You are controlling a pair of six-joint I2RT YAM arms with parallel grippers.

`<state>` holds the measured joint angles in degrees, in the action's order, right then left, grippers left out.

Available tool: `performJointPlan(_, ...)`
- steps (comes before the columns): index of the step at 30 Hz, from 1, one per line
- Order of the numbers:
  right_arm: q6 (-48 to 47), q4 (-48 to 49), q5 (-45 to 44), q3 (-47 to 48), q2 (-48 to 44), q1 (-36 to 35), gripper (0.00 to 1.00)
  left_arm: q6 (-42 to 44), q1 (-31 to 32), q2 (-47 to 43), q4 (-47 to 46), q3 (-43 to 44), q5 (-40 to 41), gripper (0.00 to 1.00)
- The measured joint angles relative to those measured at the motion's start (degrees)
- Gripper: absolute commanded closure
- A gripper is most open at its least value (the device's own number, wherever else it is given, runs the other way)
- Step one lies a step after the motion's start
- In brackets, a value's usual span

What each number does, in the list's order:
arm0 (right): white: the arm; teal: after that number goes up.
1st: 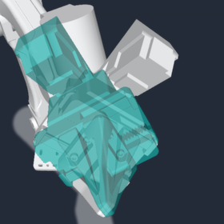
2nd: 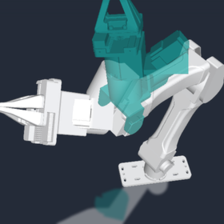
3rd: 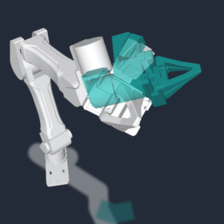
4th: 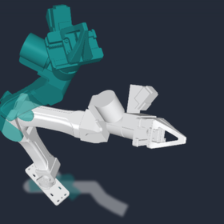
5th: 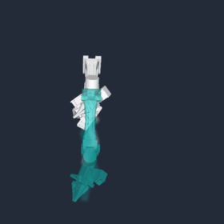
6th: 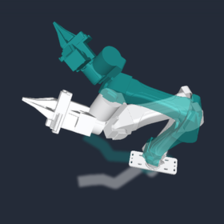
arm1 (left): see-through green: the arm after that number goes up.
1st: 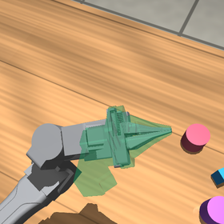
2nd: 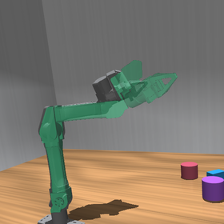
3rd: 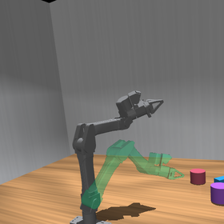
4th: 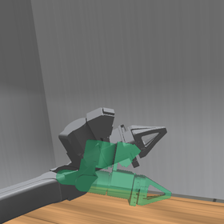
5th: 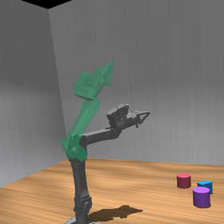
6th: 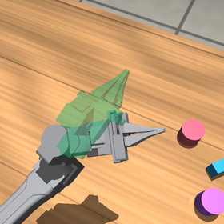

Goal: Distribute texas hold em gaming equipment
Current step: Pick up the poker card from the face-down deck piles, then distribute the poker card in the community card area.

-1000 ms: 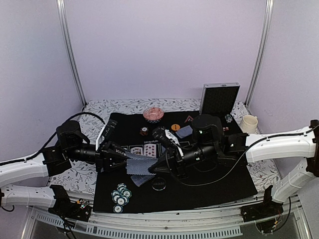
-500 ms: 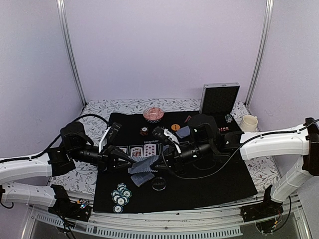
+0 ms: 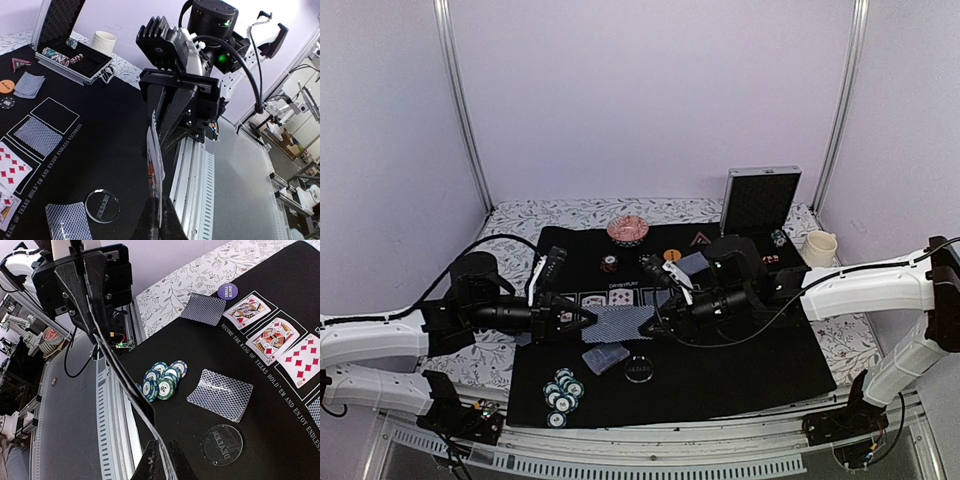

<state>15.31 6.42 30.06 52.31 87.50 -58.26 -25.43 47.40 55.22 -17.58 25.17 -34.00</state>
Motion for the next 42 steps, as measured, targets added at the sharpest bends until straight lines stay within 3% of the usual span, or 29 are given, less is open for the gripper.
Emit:
performJointPlan(9,1.4,-3.3,-2.7,-1.7,-1.0,2.6,0.98,-0.3,-2.7,-0.7,7.2,0.0,8.1,1.00)
performJointPlan(14,7.2,-7.9,-7.2,-4.1,-4.8,10.4,0.98,-2.5,-6.5,-4.4,12.4,-0.3,15.1,1.00)
performJointPlan(18,20.6,-3.3,-14.0,-10.8,-9.1,14.9,0.98,-4.7,-7.5,-8.5,13.0,-1.8,19.9,1.00)
performJointPlan(24,45.8,10.7,-25.2,-20.9,-7.7,13.7,0.98,-7.7,-7.7,-11.4,12.8,-4.6,24.7,1.00)
performJointPlan(28,62.6,17.0,-34.5,-20.7,-2.5,12.0,0.98,-10.5,-7.7,-14.5,11.2,-7.5,26.2,1.00)
performJointPlan(32,74.6,21.7,-38.1,-17.5,5.4,11.1,0.98,-12.7,-7.7,-17.0,9.5,-10.1,26.8,1.00)
performJointPlan(38,88.7,29.2,-39.9,-16.0,16.0,9.4,0.98,-13.4,-7.7,-17.5,7.8,-10.6,26.5,1.00)
performJointPlan(42,93.3,31.3,-39.8,-14.2,20.0,8.7,0.98,-12.9,-7.7,-18.0,7.5,-10.6,26.3,1.00)
